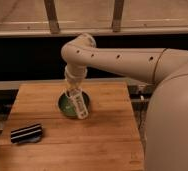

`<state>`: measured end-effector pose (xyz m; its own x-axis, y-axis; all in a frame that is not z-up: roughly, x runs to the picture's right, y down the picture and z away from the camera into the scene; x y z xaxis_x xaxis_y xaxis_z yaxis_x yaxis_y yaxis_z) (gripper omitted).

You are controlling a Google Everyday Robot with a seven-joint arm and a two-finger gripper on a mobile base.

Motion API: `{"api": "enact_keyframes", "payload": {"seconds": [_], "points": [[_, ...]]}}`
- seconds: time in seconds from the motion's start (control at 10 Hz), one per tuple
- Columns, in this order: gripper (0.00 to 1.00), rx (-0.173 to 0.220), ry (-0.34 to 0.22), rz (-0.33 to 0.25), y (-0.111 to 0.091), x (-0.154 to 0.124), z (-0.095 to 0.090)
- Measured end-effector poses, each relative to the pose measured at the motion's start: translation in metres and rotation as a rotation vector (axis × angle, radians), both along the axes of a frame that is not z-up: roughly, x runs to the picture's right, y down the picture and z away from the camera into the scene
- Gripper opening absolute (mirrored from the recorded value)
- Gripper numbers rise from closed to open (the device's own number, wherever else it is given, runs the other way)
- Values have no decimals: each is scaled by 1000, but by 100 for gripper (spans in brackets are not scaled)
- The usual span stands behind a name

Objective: Stand the bottle upright

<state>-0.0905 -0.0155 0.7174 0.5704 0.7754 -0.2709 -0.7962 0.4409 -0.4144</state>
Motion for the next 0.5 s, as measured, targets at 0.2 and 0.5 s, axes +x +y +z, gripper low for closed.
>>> {"api": "enact_keyframes", "payload": {"seconds": [0.2,0.5], "points": [[0,36,24,52,-14,24,1],[0,71,40,82,-24,32,-6]]}}
